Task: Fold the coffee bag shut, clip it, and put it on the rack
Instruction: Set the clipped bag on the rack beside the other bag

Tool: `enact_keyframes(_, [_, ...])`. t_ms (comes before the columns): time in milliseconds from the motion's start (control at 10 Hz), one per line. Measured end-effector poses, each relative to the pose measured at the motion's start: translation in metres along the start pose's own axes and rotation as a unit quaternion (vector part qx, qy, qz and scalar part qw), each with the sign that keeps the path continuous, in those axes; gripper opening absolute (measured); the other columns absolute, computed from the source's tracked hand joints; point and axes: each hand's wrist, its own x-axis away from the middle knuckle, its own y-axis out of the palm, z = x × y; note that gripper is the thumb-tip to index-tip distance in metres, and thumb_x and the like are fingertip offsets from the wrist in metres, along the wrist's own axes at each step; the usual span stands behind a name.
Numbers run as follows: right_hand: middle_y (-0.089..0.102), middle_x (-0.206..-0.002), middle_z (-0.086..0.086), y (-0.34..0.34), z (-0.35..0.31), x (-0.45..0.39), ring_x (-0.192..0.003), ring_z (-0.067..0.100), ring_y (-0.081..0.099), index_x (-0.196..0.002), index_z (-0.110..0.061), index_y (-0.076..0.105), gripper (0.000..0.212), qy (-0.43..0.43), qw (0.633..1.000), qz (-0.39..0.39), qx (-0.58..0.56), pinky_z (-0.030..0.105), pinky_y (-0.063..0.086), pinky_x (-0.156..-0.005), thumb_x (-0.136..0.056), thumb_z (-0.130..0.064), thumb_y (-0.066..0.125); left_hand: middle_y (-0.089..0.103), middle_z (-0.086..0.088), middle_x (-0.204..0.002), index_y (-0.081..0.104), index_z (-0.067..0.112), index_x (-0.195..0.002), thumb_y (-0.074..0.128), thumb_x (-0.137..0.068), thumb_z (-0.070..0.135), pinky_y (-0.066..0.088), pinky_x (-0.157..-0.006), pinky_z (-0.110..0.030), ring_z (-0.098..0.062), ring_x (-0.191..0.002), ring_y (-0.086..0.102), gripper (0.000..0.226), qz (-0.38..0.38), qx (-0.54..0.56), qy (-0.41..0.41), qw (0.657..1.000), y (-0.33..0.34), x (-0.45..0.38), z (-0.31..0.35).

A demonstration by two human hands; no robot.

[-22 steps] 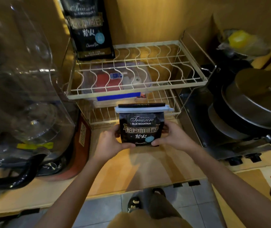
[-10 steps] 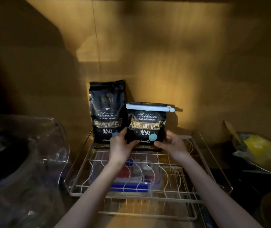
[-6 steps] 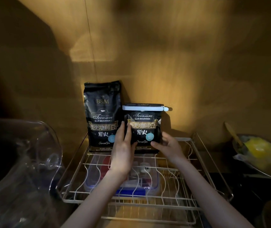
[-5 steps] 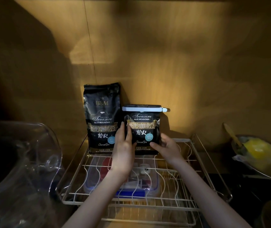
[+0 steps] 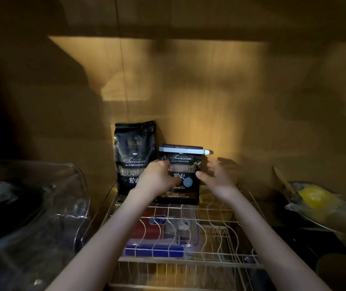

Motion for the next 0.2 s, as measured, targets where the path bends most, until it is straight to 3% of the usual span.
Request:
enact_keyframes(100, [0.052, -0.13, -0.002, -0.034, -0.049, 0.027, -0.123, 0.017, 0.047, -0.132, -0.02, 0.043, 0.046, -0.109, 0.99, 0.074, -0.054, 0.024, 0.042, -0.098, -0.088, -0.02, 0.057, 0.066, -0.012, -0.113, 0.059, 0.01, -0.114, 0.069, -0.072, 0.039, 0.049, -0.085, -0.032, -0.024, -0.099, 0.06, 0.052, -0.004, 0.008, 0.028, 1.0, -0.047, 0.002, 0.019])
enact_keyframes(200, [0.065, -0.105, -0.005, -0.074, -0.103, 0.077, -0.103, 0.009, 0.062, -0.112, -0.016, 0.06, 0.031, -0.278, 0.923, 0.173, -0.2, 0.014, 0.051, -0.088, -0.085, 0.001, 0.055, 0.068, -0.007, -0.108, 0.062, 0.011, -0.11, 0.067, -0.076, 0.036, 0.042, -0.08, -0.022, -0.018, -0.095, 0.06, 0.042, 0.05, 0.048, 0.067, 0.995, -0.096, 0.009, 0.042])
